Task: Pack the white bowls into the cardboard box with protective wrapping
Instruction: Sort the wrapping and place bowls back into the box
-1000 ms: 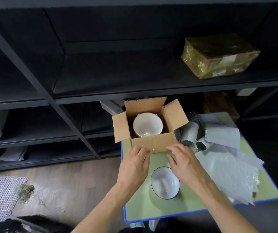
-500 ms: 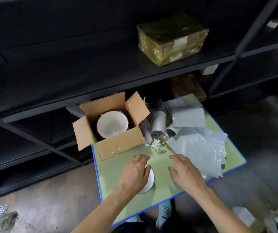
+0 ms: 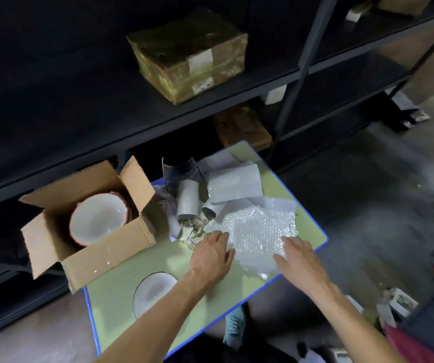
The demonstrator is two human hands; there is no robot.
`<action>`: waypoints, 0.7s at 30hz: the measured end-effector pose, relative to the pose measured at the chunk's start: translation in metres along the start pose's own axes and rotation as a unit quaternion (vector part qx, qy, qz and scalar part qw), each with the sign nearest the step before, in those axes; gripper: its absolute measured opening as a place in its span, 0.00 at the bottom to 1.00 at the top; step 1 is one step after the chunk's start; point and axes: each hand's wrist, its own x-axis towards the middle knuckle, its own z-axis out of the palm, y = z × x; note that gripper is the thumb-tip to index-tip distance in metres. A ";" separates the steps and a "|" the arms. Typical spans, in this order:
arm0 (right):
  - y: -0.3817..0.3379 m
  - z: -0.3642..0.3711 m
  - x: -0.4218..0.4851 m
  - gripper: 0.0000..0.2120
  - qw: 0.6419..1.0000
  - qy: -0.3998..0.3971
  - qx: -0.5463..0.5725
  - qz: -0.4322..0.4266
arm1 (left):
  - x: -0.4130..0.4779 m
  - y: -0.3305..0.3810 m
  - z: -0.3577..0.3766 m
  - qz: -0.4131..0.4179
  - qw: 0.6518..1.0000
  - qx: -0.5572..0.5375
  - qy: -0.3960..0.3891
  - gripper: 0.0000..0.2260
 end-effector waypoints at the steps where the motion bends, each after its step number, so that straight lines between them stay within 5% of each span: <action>1: 0.006 -0.002 0.004 0.21 1.000 -0.008 0.005 0.012 | 0.005 0.006 0.003 -0.005 1.000 0.003 -0.011 0.22; 7: 0.023 -0.005 0.024 0.24 0.991 -0.050 0.105 0.058 | 0.022 0.027 0.022 -0.036 0.997 -0.006 -0.068 0.24; 16: 0.014 -0.007 0.036 0.34 0.979 0.010 0.190 0.071 | 0.023 0.034 0.026 -0.048 0.997 -0.051 -0.025 0.24; 19: 0.008 -0.011 0.037 0.27 0.971 0.027 0.230 0.055 | 0.017 0.032 0.022 -0.050 0.996 -0.070 0.004 0.23; 21: 0.004 -0.019 0.036 0.11 0.970 0.039 0.239 0.026 | 0.010 0.026 0.017 -0.058 0.995 -0.079 0.023 0.23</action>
